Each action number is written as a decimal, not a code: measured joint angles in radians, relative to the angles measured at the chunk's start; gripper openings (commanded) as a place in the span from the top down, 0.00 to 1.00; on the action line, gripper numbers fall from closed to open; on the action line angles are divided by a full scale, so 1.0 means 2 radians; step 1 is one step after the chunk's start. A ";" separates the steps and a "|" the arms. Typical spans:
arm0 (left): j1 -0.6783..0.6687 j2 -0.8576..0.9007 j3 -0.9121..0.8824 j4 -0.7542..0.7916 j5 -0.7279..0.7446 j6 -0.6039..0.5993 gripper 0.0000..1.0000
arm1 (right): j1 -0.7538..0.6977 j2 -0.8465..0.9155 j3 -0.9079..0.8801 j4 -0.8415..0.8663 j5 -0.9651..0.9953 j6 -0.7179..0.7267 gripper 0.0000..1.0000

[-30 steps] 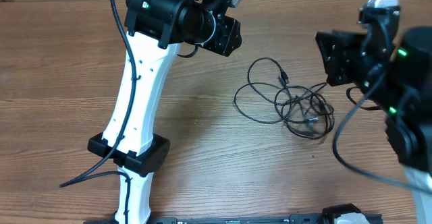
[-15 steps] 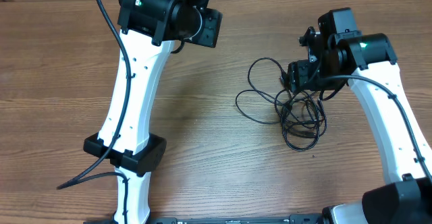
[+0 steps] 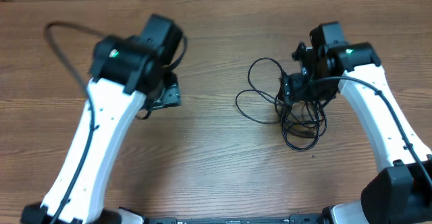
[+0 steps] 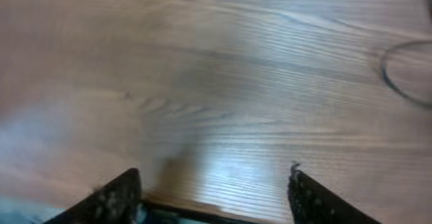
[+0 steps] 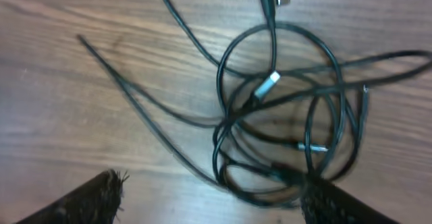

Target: Untangle cables

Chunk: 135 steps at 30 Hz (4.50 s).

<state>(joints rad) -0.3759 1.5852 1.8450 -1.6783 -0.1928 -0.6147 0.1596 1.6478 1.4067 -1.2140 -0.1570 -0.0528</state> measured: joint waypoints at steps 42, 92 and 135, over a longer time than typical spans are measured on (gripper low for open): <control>0.015 -0.022 -0.082 0.071 0.001 -0.107 0.02 | 0.000 -0.006 0.488 0.066 0.003 0.028 0.96; 0.015 -0.022 -0.082 0.075 -0.003 -0.093 0.03 | -0.222 0.189 0.451 -0.237 -0.030 0.038 0.00; 0.015 -0.022 -0.084 0.081 -0.003 -0.080 0.03 | -0.056 0.120 0.578 -0.029 -0.380 -0.064 0.96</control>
<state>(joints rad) -0.3450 1.5410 1.6764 -1.5158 -0.1997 -0.7746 0.0486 1.8877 2.5618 -1.2713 -0.9173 -0.1802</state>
